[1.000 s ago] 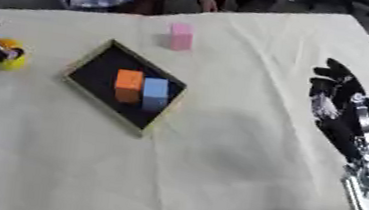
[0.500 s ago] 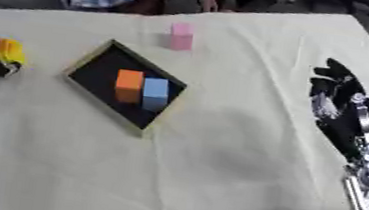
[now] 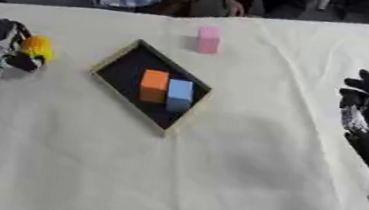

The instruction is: Pick up objects on the table and place them in the box.

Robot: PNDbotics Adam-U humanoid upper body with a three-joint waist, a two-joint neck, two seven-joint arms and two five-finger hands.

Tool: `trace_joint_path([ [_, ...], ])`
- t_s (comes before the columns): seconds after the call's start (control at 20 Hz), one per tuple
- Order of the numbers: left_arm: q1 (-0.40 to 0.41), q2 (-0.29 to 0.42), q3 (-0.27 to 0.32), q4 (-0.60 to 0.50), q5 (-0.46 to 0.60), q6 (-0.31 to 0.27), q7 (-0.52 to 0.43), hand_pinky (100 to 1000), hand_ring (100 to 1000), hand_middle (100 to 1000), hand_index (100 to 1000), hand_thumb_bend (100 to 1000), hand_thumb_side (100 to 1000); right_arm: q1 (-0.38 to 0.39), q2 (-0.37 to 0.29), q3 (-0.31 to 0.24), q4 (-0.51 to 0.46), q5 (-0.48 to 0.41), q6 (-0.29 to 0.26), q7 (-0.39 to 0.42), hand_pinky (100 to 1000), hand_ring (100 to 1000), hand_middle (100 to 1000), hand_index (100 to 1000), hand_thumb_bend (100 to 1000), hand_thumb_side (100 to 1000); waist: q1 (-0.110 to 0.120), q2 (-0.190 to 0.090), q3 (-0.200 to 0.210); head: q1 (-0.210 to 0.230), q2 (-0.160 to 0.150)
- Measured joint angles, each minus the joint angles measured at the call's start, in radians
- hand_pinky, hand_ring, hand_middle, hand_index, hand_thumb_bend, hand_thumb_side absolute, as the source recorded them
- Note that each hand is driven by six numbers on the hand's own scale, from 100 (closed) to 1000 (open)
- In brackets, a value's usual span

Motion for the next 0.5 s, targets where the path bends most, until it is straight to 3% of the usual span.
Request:
trace_joint_path([
  [0.5, -0.006, 0.055, -0.084, -0.203, 0.069, -0.122, -0.086, 676, 503, 537, 654, 317, 134, 0.000, 0.000, -0.001, 0.000, 0.000, 0.001, -0.001, 815, 794, 787, 937, 100, 568, 0.000, 0.000, 0.007, 0.005, 0.000],
])
